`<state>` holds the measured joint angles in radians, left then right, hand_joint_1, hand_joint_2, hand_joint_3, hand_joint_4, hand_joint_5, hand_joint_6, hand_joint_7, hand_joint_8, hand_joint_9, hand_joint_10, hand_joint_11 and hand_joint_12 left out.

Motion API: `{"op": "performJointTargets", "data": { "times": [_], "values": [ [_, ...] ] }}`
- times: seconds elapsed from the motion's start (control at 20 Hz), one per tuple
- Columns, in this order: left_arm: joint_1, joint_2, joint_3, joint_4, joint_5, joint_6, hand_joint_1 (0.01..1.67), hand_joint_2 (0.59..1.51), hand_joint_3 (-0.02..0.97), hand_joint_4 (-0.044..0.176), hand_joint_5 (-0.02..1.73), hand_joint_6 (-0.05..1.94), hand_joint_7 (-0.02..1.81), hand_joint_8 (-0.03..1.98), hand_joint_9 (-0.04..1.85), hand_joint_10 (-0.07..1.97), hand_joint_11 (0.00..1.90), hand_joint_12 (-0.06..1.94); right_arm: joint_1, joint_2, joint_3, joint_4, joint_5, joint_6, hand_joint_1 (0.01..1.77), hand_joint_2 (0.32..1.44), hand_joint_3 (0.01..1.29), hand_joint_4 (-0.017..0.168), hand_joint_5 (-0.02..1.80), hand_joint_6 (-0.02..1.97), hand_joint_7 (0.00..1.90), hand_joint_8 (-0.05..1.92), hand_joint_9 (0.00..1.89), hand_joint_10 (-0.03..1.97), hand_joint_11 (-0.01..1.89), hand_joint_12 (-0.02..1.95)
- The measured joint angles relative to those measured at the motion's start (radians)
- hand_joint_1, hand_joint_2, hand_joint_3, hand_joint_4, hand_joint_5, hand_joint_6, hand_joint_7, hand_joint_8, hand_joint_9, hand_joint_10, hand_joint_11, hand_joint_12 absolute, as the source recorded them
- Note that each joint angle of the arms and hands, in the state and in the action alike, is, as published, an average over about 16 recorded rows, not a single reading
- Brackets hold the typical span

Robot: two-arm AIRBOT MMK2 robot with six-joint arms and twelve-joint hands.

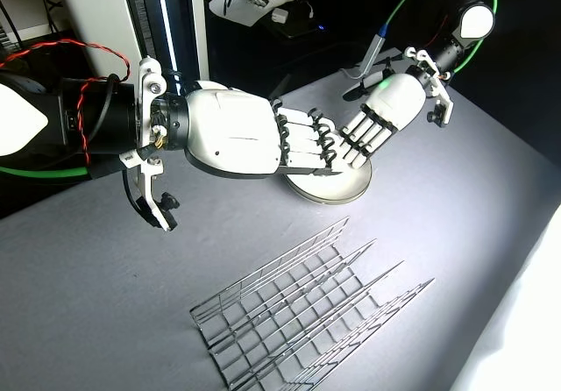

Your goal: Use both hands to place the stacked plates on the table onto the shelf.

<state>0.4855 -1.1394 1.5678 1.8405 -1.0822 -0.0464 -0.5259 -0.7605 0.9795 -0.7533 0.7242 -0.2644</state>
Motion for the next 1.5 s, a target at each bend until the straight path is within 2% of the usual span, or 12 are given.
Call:
{"op": "performJointTargets", "data": {
  "times": [0.3,0.75,0.9,1.1,1.3,1.5],
  "values": [
    [0.009,-0.026,0.000,-0.021,0.018,-0.011,0.02,1.033,0.020,-0.010,0.06,-0.03,0.06,-0.01,0.09,-0.01,0.01,0.29,0.000,0.000,0.001,-0.010,0.008,-0.001,0.02,1.25,0.02,-0.002,0.02,0.02,0.02,0.01,0.02,0.01,0.02,-0.01],
    [-0.003,-0.104,0.003,-0.050,0.059,-0.032,0.02,1.032,0.020,-0.010,0.06,-0.04,0.04,-0.01,0.08,-0.01,0.01,0.28,-0.001,-0.010,0.004,-0.040,0.007,-0.002,0.07,1.25,0.02,-0.002,0.02,0.02,0.02,0.01,0.02,0.01,0.02,-0.01],
    [-0.010,-0.126,0.004,-0.053,0.069,-0.037,0.02,1.032,0.020,-0.010,0.06,-0.04,0.03,-0.02,0.07,-0.01,0.01,0.28,-0.004,-0.019,0.008,-0.053,0.005,-0.002,0.23,1.24,0.02,-0.002,0.02,0.02,0.02,0.01,0.02,0.01,0.02,-0.01],
    [-0.017,-0.143,0.006,-0.052,0.077,-0.041,0.02,1.033,0.020,-0.010,0.06,-0.04,0.03,-0.02,0.07,-0.01,0.01,0.27,-0.013,-0.034,0.026,-0.076,0.020,-0.001,0.56,1.22,0.02,-0.001,0.02,0.02,0.02,0.01,0.02,0.01,0.02,0.01],
    [-0.020,-0.149,0.009,-0.051,0.077,-0.043,0.02,1.034,0.020,-0.010,0.06,-0.04,0.03,-0.02,0.07,-0.01,0.01,0.27,-0.030,-0.050,0.057,-0.107,0.068,0.000,0.91,1.19,0.02,-0.001,0.02,0.02,0.02,0.01,0.02,0.01,0.02,0.13],
    [-0.022,-0.150,0.011,-0.049,0.076,-0.044,0.02,1.034,0.020,-0.010,0.05,-0.04,0.02,-0.02,0.08,-0.01,0.01,0.27,-0.053,-0.063,0.088,-0.153,0.140,0.001,1.24,1.16,0.02,0.000,0.02,0.02,0.02,0.01,0.02,0.01,0.02,0.25]
  ]
}}
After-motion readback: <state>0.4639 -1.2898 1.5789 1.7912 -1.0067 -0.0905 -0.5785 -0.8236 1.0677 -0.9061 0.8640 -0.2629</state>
